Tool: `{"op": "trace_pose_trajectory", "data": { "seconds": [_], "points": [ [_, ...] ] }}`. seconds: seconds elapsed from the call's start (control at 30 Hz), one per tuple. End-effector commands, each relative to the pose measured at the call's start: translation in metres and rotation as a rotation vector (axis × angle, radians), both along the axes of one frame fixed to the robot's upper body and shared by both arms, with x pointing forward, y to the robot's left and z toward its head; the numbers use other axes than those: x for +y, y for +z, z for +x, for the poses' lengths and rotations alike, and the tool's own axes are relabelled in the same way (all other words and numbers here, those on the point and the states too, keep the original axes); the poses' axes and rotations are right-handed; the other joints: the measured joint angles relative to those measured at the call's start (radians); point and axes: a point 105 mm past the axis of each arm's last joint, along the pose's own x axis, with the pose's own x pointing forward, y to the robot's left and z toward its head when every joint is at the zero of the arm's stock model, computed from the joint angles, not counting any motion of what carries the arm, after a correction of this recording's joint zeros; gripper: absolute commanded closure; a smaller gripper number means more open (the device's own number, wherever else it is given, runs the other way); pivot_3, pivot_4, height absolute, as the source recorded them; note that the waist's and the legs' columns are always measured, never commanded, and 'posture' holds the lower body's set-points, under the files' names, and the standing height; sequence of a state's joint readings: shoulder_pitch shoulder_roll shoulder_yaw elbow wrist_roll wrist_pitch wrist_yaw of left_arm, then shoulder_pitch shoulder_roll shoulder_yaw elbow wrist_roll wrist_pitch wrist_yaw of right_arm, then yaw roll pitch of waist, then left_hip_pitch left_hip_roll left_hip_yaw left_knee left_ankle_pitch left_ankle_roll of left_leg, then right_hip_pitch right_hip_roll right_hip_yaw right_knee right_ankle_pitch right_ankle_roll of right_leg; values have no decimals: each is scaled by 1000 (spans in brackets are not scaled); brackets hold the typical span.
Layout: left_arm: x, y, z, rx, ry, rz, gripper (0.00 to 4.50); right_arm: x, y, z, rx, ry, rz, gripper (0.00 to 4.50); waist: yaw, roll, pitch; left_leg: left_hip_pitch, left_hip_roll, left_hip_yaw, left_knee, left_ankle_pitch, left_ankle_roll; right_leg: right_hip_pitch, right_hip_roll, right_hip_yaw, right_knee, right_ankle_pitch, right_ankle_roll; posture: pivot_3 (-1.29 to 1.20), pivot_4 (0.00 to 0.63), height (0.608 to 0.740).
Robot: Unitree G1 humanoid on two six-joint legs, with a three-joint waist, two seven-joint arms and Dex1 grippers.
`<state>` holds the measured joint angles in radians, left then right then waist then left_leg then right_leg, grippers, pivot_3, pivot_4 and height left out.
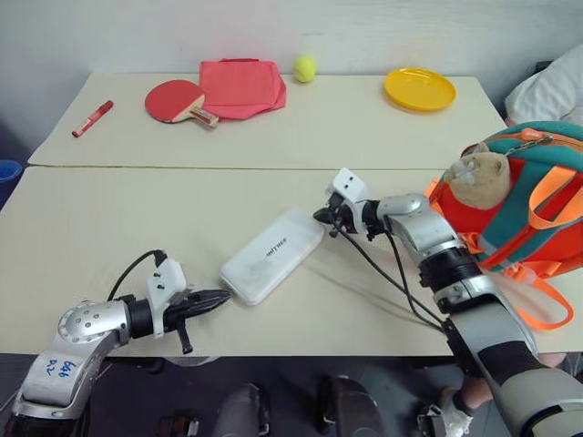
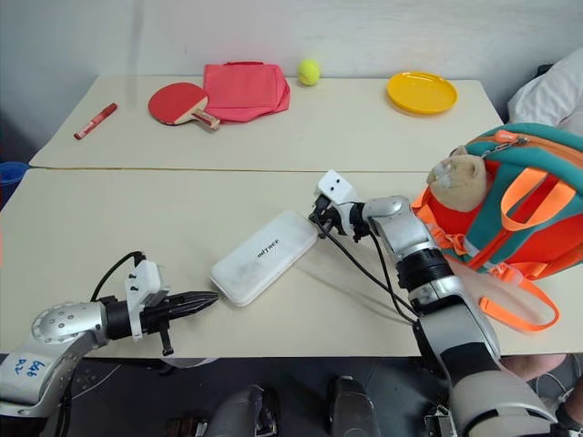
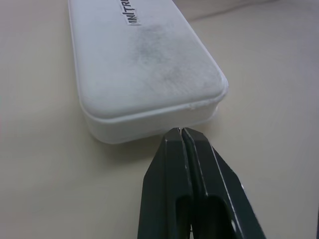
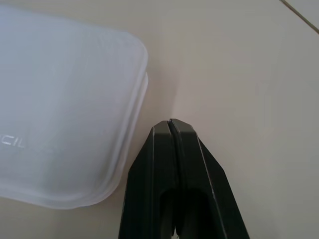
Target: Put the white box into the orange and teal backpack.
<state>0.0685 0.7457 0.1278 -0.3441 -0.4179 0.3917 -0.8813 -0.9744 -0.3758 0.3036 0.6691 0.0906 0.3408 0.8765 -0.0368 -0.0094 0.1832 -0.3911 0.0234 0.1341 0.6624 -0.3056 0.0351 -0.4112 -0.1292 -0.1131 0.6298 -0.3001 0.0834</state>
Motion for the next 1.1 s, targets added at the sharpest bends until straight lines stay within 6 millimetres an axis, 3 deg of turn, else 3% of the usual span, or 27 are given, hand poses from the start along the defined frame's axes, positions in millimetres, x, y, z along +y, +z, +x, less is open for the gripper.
{"op": "trace_pose_trajectory", "data": {
  "seconds": [0.03, 0.27, 0.4, 0.53, 0.73, 0.83, 0.9, 0.97, 1.03, 1.1],
  "points": [
    [-2, 3, 4, -34, -19, 16, 4467, 7, 11, -4, -12, 67, 39, 4500, 0, 0, 0, 0, 0, 0, 0, 0, 0, 0, 0, 0, 0, 0, 0, 0, 150, 740],
    [-6, 15, 23, -79, -22, -27, 4467, -5, 11, -47, 35, 218, 77, 4500, 11, 0, 0, 0, 0, -1, 0, 0, 0, 1, -1, -1, -1, 0, 0, 0, 150, 740],
    [-13, 20, 27, -84, -78, -33, 4467, -16, 5, -81, 73, 251, 94, 4500, 10, 0, 0, -1, 0, -2, 0, 0, 0, 1, -1, -2, -1, 0, 1, 0, 150, 740],
    [-18, 20, 29, -75, -112, -35, 4467, -33, -6, -105, 112, 195, 69, 4500, 7, 0, 0, 0, 0, -1, 0, 0, 0, 1, 0, -1, -1, 0, 1, 0, 150, 740],
    [-19, 14, 32, -14, -127, -38, 4467, -64, -15, -123, 114, 45, 63, 4500, 12, 0, 0, 1, 0, 0, 0, 0, -1, 1, 0, 0, -2, 0, 1, 0, 150, 740],
    [-6, 12, 39, 37, -62, -36, 3920, -86, -22, -138, 120, -9, 19, 4500, 14, 0, 0, 0, 0, -1, 0, -1, -1, 1, -1, 0, -3, 0, 1, 0, 150, 740],
    [9, 8, 44, 122, 7, -50, 3329, -99, -27, -147, 138, -44, 0, 4500, 24, 0, 0, 0, -1, -1, 0, -1, 0, 1, -1, -1, -3, 0, 1, 0, 150, 740],
    [26, 8, 50, 352, 152, -189, 2932, -107, -30, -152, 142, -77, -10, 4500, 33, 0, 0, 1, -1, -1, 1, -1, 0, 1, 0, 0, -4, 0, 1, 0, 150, 740],
    [27, 21, 44, 684, 175, -344, 2295, -111, -32, -155, 139, -87, -29, 4500, 35, -4, 1, 1, -1, -1, 2, -1, 0, 2, 0, 0, -2, 0, 1, 0, 150, 740],
    [25, 34, 46, 822, 182, -356, 1688, -113, -34, -156, 125, -81, -49, 4500, 36, -6, 2, 1, 0, -3, 2, 0, -1, 2, 2, -1, -1, 0, 1, 0, 150, 740]
  ]
}}
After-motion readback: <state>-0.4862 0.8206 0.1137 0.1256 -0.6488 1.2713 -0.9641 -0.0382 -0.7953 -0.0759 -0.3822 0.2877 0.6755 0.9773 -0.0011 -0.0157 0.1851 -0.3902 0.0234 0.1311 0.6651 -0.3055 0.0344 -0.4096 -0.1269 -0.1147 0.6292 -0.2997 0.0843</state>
